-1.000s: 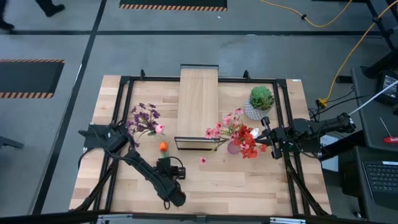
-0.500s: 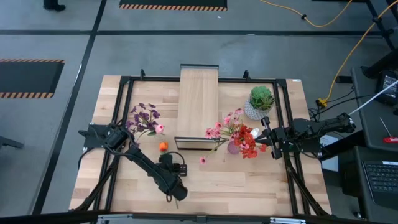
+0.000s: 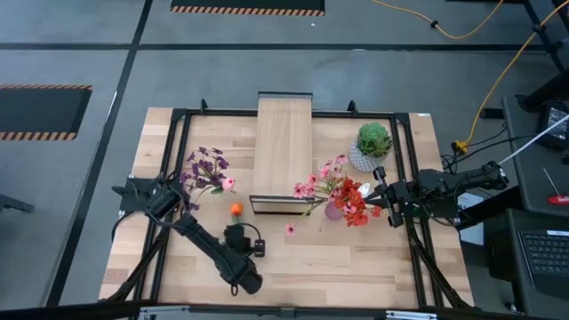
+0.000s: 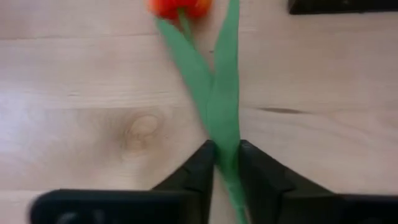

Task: Pick and place flowers into a vace then onto a shelf
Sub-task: Put the orange tulip into the transparent vase

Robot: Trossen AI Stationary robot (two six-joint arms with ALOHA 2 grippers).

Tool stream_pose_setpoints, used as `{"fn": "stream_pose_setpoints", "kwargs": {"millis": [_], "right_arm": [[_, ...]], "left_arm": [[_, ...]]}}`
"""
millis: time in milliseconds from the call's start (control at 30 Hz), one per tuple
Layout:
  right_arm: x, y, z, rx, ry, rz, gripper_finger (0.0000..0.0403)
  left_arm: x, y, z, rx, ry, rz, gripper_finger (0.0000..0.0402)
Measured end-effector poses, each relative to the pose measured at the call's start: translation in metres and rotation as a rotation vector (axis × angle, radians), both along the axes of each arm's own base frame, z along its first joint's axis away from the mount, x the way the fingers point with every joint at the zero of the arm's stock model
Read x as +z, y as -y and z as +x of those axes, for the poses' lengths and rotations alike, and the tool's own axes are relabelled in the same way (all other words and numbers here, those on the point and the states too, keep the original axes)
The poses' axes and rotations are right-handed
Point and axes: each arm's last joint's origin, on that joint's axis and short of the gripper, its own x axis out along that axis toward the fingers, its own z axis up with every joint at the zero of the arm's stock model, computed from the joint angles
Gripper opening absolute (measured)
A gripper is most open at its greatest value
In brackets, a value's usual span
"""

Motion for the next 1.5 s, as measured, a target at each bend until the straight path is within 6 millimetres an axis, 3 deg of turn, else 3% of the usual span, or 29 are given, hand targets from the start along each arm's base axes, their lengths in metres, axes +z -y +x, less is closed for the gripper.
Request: {"fn": "stream_pose_setpoints", "kwargs": {"millis": [133, 267, 400, 733, 933, 1267, 1500], "right_arm": [[0.0, 0.0, 0.0, 0.0, 0.0, 0.0, 0.001], [0.0, 0.0, 0.0, 0.0, 0.0, 0.001, 0.001], [0.0, 0.0, 0.0, 0.0, 0.0, 0.001, 0.001], [0.0, 0.0, 0.0, 0.0, 0.0, 0.002, 0.001], [0.0, 0.0, 0.0, 0.001, -0.006, 0.025, 0.001], [0.0, 0.0, 0.0, 0.001, -0.007, 0.029, 0.001], [0.0, 0.0, 0.0, 0.001, -0.007, 0.028, 0.001]], "left_arm": [[0.0, 0.003, -0.001, -0.017, 0.014, 0.011, 0.0013], [0.003, 0.012, -0.003, -0.039, 0.029, -0.001, 0.0012], [0.016, 0.034, -0.002, -0.098, 0.127, -0.018, 0.0006], [0.055, 0.073, -0.016, -0.292, 0.493, 0.247, 0.0004], [0.067, 0.076, -0.013, -0.418, 0.631, 0.453, 0.0004], [0.1, 0.083, -0.005, -0.619, 0.657, 0.824, 0.0004], [0.136, 0.079, -0.005, -0.672, 0.574, 0.89, 0.0004]]}}
